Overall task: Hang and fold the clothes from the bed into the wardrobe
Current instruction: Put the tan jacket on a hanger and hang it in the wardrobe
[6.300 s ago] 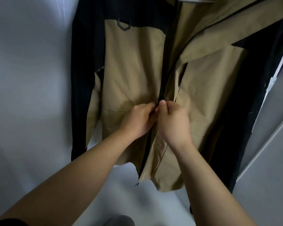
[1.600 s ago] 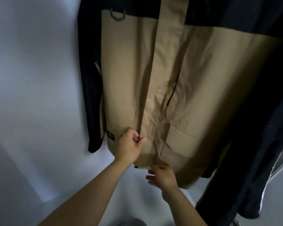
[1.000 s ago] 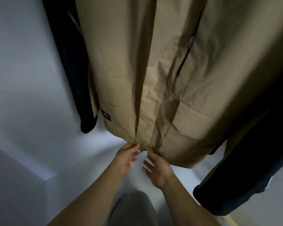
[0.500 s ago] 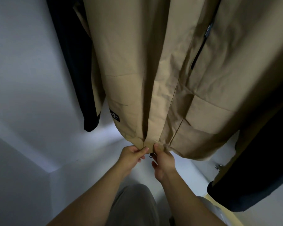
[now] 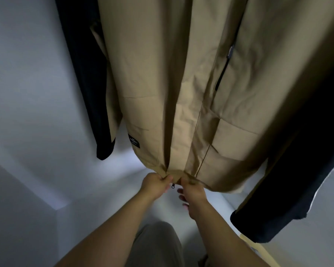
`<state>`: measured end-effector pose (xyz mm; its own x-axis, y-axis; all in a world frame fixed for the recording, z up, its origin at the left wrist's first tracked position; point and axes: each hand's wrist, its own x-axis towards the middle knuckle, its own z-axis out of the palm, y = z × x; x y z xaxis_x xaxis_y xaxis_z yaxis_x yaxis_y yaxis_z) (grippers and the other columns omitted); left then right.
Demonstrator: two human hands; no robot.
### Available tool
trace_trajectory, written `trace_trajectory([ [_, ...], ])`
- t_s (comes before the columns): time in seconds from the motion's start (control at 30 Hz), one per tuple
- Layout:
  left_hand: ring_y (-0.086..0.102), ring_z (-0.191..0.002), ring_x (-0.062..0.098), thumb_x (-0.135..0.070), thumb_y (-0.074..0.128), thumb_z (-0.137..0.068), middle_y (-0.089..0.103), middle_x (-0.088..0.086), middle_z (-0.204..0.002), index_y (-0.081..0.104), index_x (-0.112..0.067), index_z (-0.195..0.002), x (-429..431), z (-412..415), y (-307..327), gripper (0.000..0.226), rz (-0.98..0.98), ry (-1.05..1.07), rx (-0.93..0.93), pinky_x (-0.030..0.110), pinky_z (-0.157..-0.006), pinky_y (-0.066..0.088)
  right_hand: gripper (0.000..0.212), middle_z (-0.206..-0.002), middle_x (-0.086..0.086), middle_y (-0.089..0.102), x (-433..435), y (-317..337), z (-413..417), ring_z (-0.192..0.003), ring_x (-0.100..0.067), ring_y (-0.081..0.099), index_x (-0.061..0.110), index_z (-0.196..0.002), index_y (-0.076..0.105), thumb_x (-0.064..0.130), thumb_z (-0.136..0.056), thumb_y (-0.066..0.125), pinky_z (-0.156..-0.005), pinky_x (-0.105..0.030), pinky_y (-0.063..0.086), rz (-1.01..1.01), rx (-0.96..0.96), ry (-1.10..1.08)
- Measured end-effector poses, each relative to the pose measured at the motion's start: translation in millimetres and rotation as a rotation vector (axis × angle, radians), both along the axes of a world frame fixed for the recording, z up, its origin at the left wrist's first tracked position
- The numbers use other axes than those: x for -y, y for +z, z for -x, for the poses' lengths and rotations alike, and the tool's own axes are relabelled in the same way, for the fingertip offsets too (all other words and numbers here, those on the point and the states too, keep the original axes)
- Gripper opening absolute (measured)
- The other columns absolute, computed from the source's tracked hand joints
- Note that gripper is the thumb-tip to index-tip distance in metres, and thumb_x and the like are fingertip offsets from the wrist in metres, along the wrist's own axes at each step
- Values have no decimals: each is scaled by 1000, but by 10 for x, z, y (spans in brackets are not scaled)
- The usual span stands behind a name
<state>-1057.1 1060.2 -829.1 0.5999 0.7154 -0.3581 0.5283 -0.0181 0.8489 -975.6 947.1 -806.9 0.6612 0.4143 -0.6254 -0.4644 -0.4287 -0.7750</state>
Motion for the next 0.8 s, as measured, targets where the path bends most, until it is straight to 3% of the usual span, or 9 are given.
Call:
trace_trajectory([
  [0.1, 67, -76, 23, -45, 55, -99, 64, 6, -79, 58, -20, -78, -3, -75, 486, 33, -224, -302, -437, 31, -64, 50, 23, -96, -9, 70, 122, 204, -80, -69, -17, 56, 17, -97, 62, 35, -104, 49, -55, -23, 40, 125, 213, 282],
  [0.17, 65, -80, 25, -32, 57, -99, 58, 5, -78, 55, -20, -75, 19, -151, 917, 27, -325, -355, -503, 28, -63, 45, 26, -90, -7, 74, 162, 468, -107, -67, -16, 62, 16, -95, 66, 36, -104, 51, -55, -26, 46, 51, 388, 322],
  [0.27, 64, -74, 26, -37, 60, -96, 60, 0, -68, 60, -18, -68, 61, -258, 1652, 34, -584, -247, -231, 27, -58, 40, 29, -74, -4, 73, 213, 1089, -141, -67, -18, 67, 14, -82, 72, 31, -101, 58, -68, -36, 52, -129, 739, 156],
  [0.37, 69, -81, 22, -37, 64, -93, 71, -1, -76, 71, -17, -76, 198, -346, 2423, 26, -894, -154, 21, 27, -63, 45, 26, -74, 2, 72, 349, 1830, -172, -70, -10, 66, 17, -84, 74, 30, -101, 59, -66, -29, 48, -305, 1016, -9],
  [0.47, 69, -85, 16, -35, 64, -90, 75, -5, -86, 75, -24, -89, 416, -391, 3163, 16, -1093, -55, 382, 29, -76, 54, 19, -77, 9, 72, 524, 2491, -153, -71, -3, 68, 26, -100, 74, 37, -101, 58, -64, -21, 50, -441, 1123, -32],
  [0.6, 63, -89, 13, -24, 65, -93, 68, -3, -97, 71, -17, -103, 716, -403, 4029, 13, -1393, 59, 827, 30, -83, 52, 12, -77, 10, 70, 781, 3241, -119, -71, -1, 66, 27, -97, 71, 33, -100, 60, -63, -13, 47, -600, 1328, -134],
  [0.7, 57, -107, 17, -27, 62, -92, 61, 0, -113, 65, -17, -111, 891, -445, 4631, 21, -1705, 187, 918, 28, -95, 45, 10, -99, 7, 66, 927, 3719, -246, -91, -5, 60, 23, -106, 65, 23, -97, 60, -78, -15, 45, -568, 1626, -414],
  [0.8, 52, -118, 21, -36, 61, -90, 56, 3, -124, 59, -18, -118, 975, -544, 5130, 33, -1903, 341, 780, 32, -102, 42, 32, -125, -8, 55, 973, 4050, -496, -116, -29, 50, 17, -122, 59, 19, -90, 61, -97, -39, 40, -415, 1747, -709],
])
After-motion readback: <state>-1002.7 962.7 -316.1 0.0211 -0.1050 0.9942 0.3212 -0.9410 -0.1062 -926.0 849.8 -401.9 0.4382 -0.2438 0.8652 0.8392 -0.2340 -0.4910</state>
